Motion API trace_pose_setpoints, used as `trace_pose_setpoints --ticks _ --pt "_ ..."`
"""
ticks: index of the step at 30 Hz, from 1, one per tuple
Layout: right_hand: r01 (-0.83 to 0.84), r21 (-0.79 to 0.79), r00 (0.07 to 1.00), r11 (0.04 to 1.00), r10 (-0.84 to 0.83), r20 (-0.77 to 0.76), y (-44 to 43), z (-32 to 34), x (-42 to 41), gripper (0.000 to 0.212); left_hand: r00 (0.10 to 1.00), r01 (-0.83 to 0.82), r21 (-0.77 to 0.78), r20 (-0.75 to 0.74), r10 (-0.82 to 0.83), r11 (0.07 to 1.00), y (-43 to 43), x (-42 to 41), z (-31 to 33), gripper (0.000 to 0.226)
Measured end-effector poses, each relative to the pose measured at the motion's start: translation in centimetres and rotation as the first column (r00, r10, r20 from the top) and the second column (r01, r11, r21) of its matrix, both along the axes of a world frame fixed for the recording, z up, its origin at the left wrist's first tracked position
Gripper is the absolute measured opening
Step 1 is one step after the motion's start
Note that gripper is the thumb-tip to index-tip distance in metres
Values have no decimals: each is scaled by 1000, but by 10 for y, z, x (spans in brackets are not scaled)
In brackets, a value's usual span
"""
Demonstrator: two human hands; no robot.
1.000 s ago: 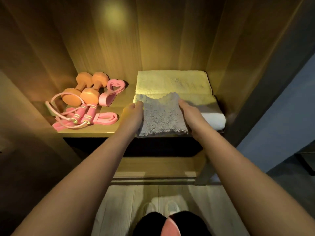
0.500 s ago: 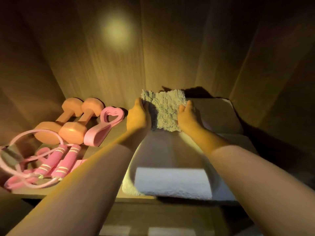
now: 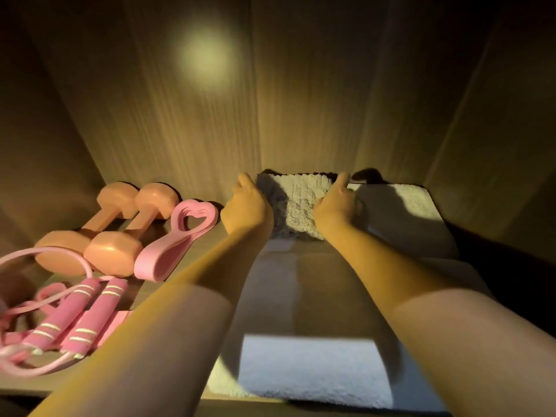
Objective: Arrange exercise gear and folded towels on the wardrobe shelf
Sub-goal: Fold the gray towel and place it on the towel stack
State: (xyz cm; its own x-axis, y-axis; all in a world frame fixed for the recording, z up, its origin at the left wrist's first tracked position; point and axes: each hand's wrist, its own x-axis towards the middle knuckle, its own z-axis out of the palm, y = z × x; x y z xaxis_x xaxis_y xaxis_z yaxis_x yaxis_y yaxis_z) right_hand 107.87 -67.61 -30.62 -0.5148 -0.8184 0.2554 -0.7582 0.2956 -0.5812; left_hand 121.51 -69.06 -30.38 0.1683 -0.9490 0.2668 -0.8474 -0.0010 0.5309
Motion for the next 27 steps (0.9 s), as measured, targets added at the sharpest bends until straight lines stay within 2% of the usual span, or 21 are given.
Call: trace_pose_setpoints --ticks 2,3,5,6,8,10,13,19,23,27 --pt "-107 -84 940 991 73 -332 11 1 -6 49 971 163 -217 209 -117 962 1 9 -1 37" --pt "-214 -79 895 974 163 -415 15 2 -7 52 919 308 -266 332 -213 914 2 13 -3 45" --pt "-397 63 803 916 380 -458 20 -1 -9 56 780 524 -171 489 -390 834 1 18 -6 52" --pt "-436 184 766 881 471 -437 20 -4 -9 56 735 567 -89 503 -454 819 -1 19 -9 53" --pt "-455 355 729 817 570 -379 19 -10 -11 55 723 555 65 456 -519 830 -5 19 -16 54" --pt "-473 404 701 783 612 -366 17 -13 -14 54 727 524 179 416 -546 833 -10 19 -19 56" --pt "-435 472 732 767 606 -310 12 -14 -17 56 746 486 250 380 -546 838 -15 21 -23 61" --pt "-308 516 782 800 522 -342 10 -18 -18 61 779 364 367 384 -496 856 -15 20 -21 70" --pt "-258 525 853 811 446 -270 13 -16 -20 70 820 275 386 384 -424 881 -8 17 -17 74" --pt "-299 428 924 853 371 -94 36 -8 -37 76 920 180 243 302 -250 953 19 21 -10 83"
